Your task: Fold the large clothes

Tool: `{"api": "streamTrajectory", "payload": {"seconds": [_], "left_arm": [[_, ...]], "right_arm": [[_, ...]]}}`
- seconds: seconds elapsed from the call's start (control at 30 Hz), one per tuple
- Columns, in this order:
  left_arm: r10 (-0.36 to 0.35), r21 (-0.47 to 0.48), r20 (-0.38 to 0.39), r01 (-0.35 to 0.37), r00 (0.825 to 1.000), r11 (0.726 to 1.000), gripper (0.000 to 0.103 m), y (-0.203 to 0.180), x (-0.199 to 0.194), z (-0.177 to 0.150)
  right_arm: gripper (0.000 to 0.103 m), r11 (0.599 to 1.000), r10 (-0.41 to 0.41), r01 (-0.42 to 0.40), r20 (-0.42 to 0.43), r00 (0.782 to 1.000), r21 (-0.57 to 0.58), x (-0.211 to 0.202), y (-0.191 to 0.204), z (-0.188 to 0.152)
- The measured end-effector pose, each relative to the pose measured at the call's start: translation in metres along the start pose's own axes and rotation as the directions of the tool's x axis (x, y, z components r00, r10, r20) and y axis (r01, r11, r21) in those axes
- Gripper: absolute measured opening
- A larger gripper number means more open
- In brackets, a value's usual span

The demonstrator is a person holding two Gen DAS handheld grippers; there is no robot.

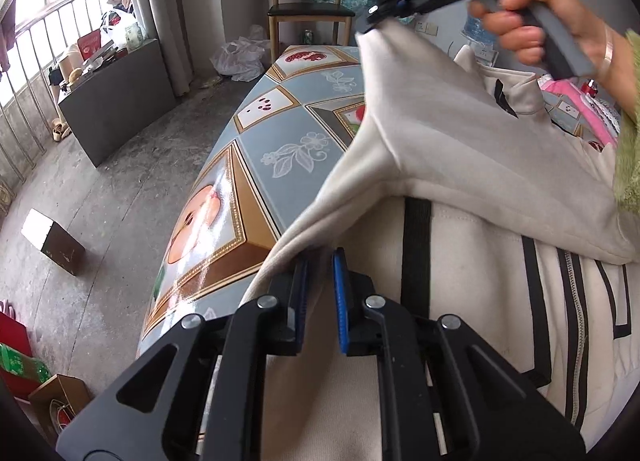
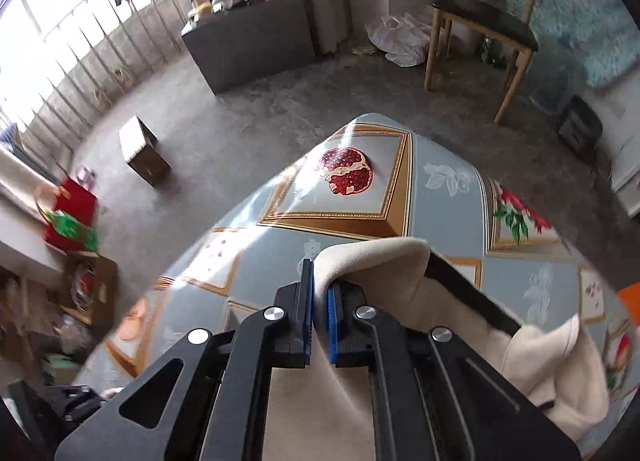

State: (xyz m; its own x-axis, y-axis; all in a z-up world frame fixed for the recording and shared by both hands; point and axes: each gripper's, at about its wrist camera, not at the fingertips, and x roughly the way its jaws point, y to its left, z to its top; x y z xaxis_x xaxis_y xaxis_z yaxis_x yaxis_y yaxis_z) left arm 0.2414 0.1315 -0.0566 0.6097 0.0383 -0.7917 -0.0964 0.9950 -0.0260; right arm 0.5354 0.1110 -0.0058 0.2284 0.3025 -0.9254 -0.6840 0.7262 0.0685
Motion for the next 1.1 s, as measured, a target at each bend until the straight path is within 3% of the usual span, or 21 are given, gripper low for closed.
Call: {"api": "streamTrajectory", "payload": {"seconds": [0.13,0.2,0.23,0.3,0.37,0.43,0.47,0.5,0.57,0.67,0.8,0.9,0.97,1.03,1.1], "left_arm": [[0.004,0.005,-0.013,-0.004,1.000,1.000,0.012,-0.001,0.002,0.001],[-0.001,0.007,-0.019,0.002,1.000,1.000,0.012,-0.001,-0.001,0.002],[-0.007,0.007,-0.019,0.007,1.000,1.000,0.012,0.000,-0.003,0.003],[-0.019,0.006,-0.012,0.019,1.000,1.000,0.012,0.002,-0.010,0.002],[-0.035,-0.003,-0.013,0.035,0.999,0.999,0.012,0.004,-0.015,0.004],[-0.057,-0.018,-0.004,0.057,0.998,0.998,0.017,0.006,-0.021,0.006],[-0.061,-0.021,0.000,0.061,0.998,0.998,0.026,0.007,-0.023,0.007],[-0.061,-0.021,-0.001,0.061,0.998,0.998,0.039,0.007,-0.023,0.008],[-0.067,-0.019,-0.019,0.067,0.998,0.998,0.046,0.007,-0.022,0.008],[-0.079,-0.040,-0.055,0.077,0.995,0.996,0.052,0.007,-0.020,0.008],[-0.094,-0.072,-0.059,0.090,0.994,0.993,0.069,0.008,-0.029,0.006],[-0.081,-0.066,-0.038,0.079,0.996,0.995,0.083,0.008,-0.042,0.004],[-0.070,-0.064,-0.028,0.068,0.997,0.996,0.083,0.010,-0.052,0.002],[-0.069,-0.083,-0.024,0.067,0.997,0.994,0.083,0.015,-0.057,0.002],[-0.071,-0.111,-0.028,0.068,0.997,0.992,0.083,0.019,-0.058,0.003]], "right_arm": [[0.006,0.993,-0.111,0.105,-0.135,0.985,-0.051,0.043,0.016,0.003],[0.010,0.997,-0.071,0.073,-0.121,0.990,0.011,0.032,0.008,0.004],[0.013,0.997,-0.012,0.019,-0.099,0.995,0.072,0.017,-0.001,0.004],[0.039,0.985,0.052,-0.047,-0.024,0.998,0.167,-0.026,-0.023,-0.003],[0.054,0.967,0.070,-0.086,0.074,0.995,0.240,-0.076,-0.044,-0.021],[0.055,0.940,0.101,-0.151,0.172,0.980,0.307,-0.138,-0.066,-0.058],[0.055,0.929,0.082,-0.147,0.200,0.976,0.339,-0.163,-0.074,-0.081],[0.055,0.921,0.051,-0.129,0.215,0.975,0.367,-0.182,-0.079,-0.103],[0.056,0.890,-0.043,-0.056,0.206,0.978,0.452,-0.220,-0.092,-0.170],[0.056,0.793,-0.111,0.015,0.121,0.986,0.609,-0.234,-0.108,-0.271],[0.056,0.635,-0.107,0.045,0.031,0.994,0.771,-0.213,-0.124,-0.379],[0.056,0.559,-0.155,0.112,-0.029,0.987,0.821,-0.199,-0.129,-0.425],[0.055,0.530,-0.169,0.127,-0.042,0.985,0.839,-0.189,-0.130,-0.441],[0.043,0.529,-0.125,0.078,-0.013,0.992,0.845,-0.179,-0.128,-0.448],[0.038,0.545,-0.126,0.101,-0.038,0.991,0.832,-0.165,-0.123,-0.442]]}}
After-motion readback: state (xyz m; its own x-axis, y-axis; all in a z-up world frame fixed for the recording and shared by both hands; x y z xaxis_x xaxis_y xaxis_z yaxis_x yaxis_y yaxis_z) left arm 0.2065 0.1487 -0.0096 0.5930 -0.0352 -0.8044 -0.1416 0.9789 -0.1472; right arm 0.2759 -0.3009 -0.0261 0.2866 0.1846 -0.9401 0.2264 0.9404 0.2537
